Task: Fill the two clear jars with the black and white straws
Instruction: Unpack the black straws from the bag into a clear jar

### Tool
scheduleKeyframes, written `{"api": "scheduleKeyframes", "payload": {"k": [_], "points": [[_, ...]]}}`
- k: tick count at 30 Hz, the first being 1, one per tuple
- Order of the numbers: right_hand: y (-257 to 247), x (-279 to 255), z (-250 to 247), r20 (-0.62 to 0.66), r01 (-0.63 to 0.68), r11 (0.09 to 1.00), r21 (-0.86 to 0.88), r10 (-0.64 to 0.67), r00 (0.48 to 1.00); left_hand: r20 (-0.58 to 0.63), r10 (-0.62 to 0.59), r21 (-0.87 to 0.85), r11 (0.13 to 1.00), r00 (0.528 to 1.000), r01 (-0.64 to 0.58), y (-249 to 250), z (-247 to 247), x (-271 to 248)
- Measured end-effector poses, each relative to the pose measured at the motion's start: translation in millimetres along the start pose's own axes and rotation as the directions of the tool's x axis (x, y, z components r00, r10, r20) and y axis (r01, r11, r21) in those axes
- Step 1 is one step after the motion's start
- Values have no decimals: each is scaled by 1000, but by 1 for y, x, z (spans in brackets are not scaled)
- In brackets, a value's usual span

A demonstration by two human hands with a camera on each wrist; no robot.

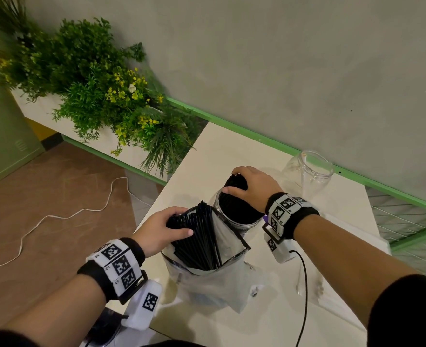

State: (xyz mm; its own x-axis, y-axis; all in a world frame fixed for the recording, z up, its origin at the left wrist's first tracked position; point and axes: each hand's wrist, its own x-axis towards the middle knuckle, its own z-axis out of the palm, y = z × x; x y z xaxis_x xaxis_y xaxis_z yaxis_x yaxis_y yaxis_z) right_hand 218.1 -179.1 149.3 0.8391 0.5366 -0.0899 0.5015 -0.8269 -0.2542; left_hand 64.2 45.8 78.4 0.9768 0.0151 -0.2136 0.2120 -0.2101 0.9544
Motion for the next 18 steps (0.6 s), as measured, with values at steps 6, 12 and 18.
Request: {"api": "scheduleKeyframes", "payload": {"k": [6, 12, 18], "points": [[4, -13, 5, -192, 127, 989, 75, -110, 975, -5, 4, -8, 1000, 1000, -4, 3, 2, -2], [6, -15, 13, -115, 296, 935, -196, -321, 940, -2, 0, -14, 1000, 1000, 0, 1, 2, -1], [-6, 1, 6, -129, 66, 997, 41, -60, 990, 8, 6, -23, 1000, 1000, -6, 0, 2, 2]]}}
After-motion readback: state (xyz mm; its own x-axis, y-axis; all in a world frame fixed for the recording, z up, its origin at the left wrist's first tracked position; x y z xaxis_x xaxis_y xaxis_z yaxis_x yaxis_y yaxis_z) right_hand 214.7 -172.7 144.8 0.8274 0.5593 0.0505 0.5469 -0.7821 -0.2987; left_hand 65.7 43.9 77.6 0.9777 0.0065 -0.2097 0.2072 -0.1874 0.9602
